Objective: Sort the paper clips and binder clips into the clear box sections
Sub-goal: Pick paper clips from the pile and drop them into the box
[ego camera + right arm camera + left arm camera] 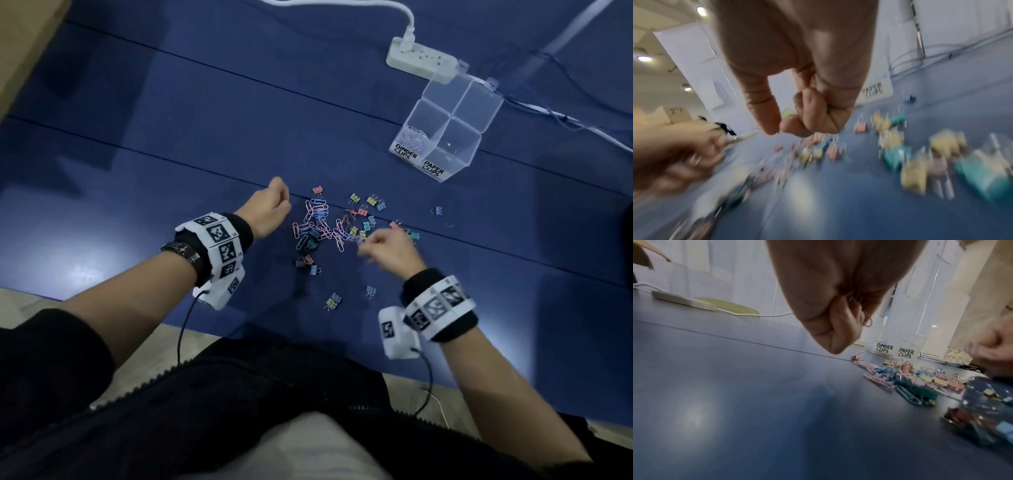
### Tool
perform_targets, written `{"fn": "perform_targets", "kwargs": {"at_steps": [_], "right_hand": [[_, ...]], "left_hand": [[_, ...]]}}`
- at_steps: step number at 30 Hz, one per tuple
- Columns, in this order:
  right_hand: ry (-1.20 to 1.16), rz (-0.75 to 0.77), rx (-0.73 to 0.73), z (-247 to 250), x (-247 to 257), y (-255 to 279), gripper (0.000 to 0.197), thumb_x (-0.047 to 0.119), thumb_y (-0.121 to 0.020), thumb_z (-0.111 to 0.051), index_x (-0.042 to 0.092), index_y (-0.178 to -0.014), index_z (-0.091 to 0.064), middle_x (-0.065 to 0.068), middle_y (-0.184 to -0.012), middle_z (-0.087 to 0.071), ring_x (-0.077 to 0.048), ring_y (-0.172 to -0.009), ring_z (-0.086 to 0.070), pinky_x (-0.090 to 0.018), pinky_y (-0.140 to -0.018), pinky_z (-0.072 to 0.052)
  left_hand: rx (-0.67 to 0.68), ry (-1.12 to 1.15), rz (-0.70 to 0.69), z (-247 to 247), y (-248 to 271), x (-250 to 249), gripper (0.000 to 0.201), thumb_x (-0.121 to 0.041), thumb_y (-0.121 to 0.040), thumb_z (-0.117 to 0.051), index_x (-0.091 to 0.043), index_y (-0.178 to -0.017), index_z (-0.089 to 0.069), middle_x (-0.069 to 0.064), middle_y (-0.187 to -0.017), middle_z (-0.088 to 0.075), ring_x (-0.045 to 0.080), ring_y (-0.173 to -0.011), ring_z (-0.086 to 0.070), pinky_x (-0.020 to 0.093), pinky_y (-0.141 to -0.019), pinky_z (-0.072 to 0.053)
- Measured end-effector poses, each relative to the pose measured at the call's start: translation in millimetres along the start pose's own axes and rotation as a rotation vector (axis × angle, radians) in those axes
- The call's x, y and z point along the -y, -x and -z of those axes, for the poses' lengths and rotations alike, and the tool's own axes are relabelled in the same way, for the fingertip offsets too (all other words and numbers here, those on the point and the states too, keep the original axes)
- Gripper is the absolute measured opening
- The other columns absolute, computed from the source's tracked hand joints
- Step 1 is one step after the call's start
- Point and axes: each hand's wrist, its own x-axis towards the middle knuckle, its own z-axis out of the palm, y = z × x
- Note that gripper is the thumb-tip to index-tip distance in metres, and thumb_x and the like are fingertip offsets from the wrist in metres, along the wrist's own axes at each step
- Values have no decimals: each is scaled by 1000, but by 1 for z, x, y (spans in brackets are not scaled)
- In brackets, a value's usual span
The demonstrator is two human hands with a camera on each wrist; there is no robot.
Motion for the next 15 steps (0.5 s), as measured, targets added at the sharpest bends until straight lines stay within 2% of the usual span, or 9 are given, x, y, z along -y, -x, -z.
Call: {"fn": "perform_targets", "kwargs": {"at_steps": [1,3,5,7,9,11,13,14,15], "right_hand": [[-24,11,-40,15,3,-5,29,10,-75,-64,20,-51,-52,4,-55,-52,-8,-54,-44,-19,-51,-35],[-55,39,-166,51,15,-19,31,12,-75,-63,21,-49,-51,3,-55,-51,-6,-50,-42,-18,-49,-33],[-35,60,-309,88,31,-38,28,13,-75,-63,20,-50,-51,4,-54,-49,-1,-45,-41,-16,-47,-34],[18,73,-415,117,46,-59,20,13,-74,-63,15,-55,-55,4,-55,-50,0,-42,-45,-18,-52,-40],[96,66,-476,135,56,-83,12,9,-75,-61,4,-64,-61,-3,-60,-52,2,-46,-49,-28,-62,-47],[212,56,-495,141,65,-104,9,5,-78,-58,-3,-77,-61,-9,-69,-49,-11,-61,-48,-32,-59,-48],[339,59,-475,138,73,-118,6,7,-80,-58,4,-77,-53,-12,-75,-47,-18,-68,-47,-28,-51,-43],[375,57,-450,136,76,-123,8,9,-81,-59,4,-80,-53,-14,-82,-51,-21,-75,-51,-26,-51,-46],[390,48,-416,134,79,-128,13,11,-82,-60,1,-88,-55,-17,-91,-56,-25,-84,-57,-27,-57,-51]], "left_hand": [[47,-15,9,1,0,1,8,-8,-95,-34,-10,-98,-41,2,-78,-49,24,-78,-46,29,-63,-31],[167,-97,40,0,-1,2,24,-9,-97,-33,-5,-119,-41,14,-107,-57,28,-97,-52,29,-77,-36],[239,-200,33,-4,-1,3,29,-11,-97,-33,-5,-124,-40,19,-123,-55,31,-109,-54,33,-88,-40],[285,-278,16,-8,0,1,29,-12,-97,-34,-6,-126,-36,21,-119,-58,33,-106,-56,38,-91,-44],[318,-328,15,-13,3,-2,29,-13,-98,-35,-7,-126,-32,16,-105,-59,31,-91,-57,40,-83,-46],[323,-403,12,-19,3,-5,28,-9,-96,-37,-7,-123,-31,10,-93,-57,26,-79,-54,38,-73,-45],[319,-480,11,-24,2,-10,23,-6,-95,-36,-6,-118,-32,13,-95,-59,28,-79,-55,40,-73,-46],[324,-509,17,-26,2,-13,21,-5,-94,-34,-5,-116,-33,14,-94,-58,29,-79,-54,41,-73,-46],[330,-536,16,-28,0,-16,20,-4,-94,-32,-4,-115,-34,15,-94,-58,29,-79,-54,40,-71,-45]]}}
